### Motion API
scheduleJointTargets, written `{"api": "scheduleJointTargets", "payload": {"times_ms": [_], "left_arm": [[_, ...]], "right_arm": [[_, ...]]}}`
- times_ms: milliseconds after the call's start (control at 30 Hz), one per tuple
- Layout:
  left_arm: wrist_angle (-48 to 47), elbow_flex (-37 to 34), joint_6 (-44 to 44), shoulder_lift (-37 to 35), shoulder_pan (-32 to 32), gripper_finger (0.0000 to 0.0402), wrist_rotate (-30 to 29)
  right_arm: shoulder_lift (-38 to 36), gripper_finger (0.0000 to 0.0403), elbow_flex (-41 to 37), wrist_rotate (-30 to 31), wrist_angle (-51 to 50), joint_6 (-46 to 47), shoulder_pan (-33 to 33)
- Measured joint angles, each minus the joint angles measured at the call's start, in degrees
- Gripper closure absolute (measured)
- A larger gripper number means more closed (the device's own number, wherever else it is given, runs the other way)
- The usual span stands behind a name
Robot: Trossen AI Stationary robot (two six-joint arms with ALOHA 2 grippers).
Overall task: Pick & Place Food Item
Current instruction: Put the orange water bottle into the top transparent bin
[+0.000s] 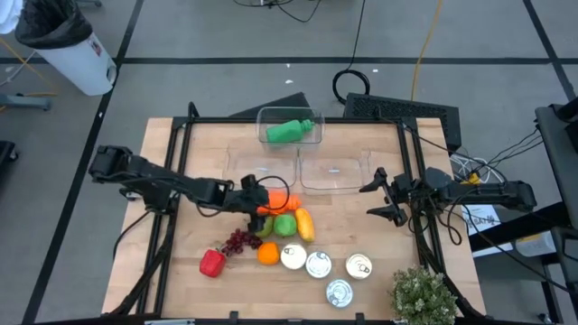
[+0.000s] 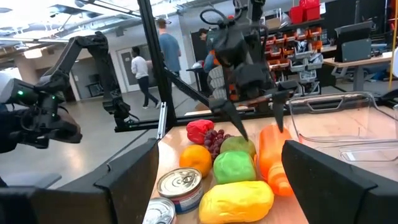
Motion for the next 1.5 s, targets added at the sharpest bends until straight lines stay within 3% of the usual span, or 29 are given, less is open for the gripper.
{"api": "scheduleJointTargets", "payload": {"times_ms": [300,733,833,1067,1333,1500], "left_arm": [[-6.4,0.0,-0.5,1.8,1.8,0.0064,-2.0],[-6.1,0.2,-2.1,6.9,1.8,0.0066,3.0],[-7.1,0.2,-2.0,6.8,1.7,0.0083,3.8],[-6.2,0.1,-4.1,7.0,1.7,0.0169,3.8],[0.0,-0.2,-1.6,5.4,1.0,0.0179,3.4],[1.4,0.5,1.2,-0.1,0.7,0.0190,0.9]], "right_arm": [[0.0,0.0083,0.0,0.0,0.0,0.0,0.0],[1.2,0.0083,0.0,0.0,0.0,0.0,0.0],[1.2,0.0083,0.0,0.0,0.0,0.0,0.0],[1.2,0.0083,0.0,0.0,0.0,0.0,0.0],[1.2,0.0083,0.0,0.0,0.0,0.0,0.0],[1.2,0.0083,0.0,0.0,0.0,0.0,0.0]]}}
